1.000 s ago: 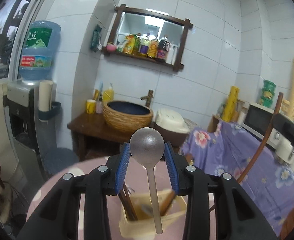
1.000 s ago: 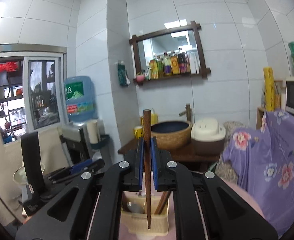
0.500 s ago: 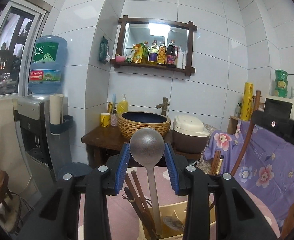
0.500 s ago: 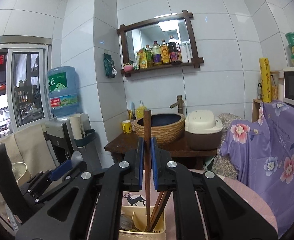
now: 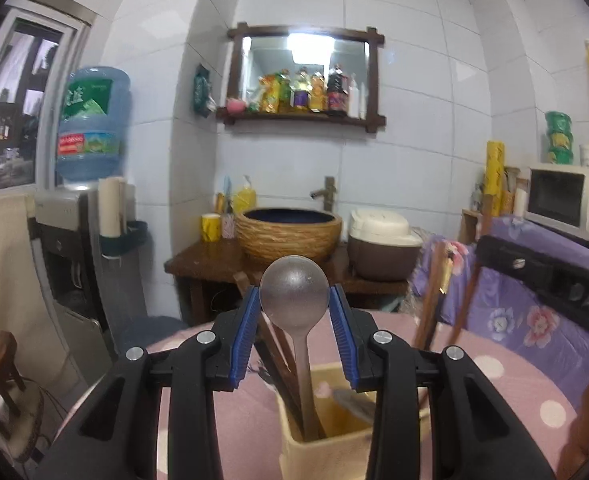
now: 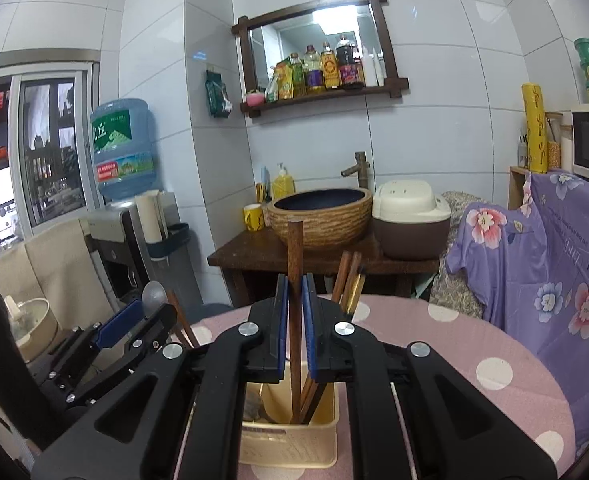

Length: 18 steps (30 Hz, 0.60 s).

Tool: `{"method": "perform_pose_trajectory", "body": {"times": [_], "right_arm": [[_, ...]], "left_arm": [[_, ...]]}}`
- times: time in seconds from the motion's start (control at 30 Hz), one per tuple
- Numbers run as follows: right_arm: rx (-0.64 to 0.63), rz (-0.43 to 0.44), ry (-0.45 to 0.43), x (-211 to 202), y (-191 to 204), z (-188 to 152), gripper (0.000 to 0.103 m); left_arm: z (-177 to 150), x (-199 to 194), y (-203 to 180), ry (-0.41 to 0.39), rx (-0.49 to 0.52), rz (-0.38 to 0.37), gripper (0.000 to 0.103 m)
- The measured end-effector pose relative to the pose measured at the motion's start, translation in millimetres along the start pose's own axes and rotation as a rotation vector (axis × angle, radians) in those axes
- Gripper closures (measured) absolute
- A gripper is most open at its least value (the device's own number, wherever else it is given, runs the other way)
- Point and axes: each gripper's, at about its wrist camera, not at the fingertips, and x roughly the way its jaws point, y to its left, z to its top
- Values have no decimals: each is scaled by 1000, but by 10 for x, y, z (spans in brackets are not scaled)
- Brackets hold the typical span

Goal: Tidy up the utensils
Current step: 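Carry the plastic spoon and brown chopstick into the cream basket and open both tools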

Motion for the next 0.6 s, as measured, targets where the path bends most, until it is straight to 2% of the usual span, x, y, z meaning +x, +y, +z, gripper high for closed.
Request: {"method": "perform_pose_trajectory", "body": {"times": [0.1, 0.2, 0.3, 0.4, 0.47, 0.53, 0.6], "right_arm": [[18, -9, 29, 78, -59, -149, 95], [29, -5, 60, 133, -89, -253, 97], [12, -14, 67, 150, -95, -349, 97], [22, -7, 92, 167, -135, -457, 97], [28, -1, 100, 146, -154, -518, 97], [31, -5, 100, 87, -175, -571, 97], [32, -2, 98, 22, -188, -611, 97]], "left_arm": [[-74, 52, -33, 33, 24, 13, 67], [-187, 161, -67, 98, 56, -11, 66], [-285, 167, -118, 117, 96, -5, 66], [-354, 151, -108, 143, 87, -14, 66], [-385, 113, -81, 154, 71, -23, 62], [-391, 33, -38, 144, 53, -22, 47], [-387, -53, -3, 140, 34, -22, 38]]}}
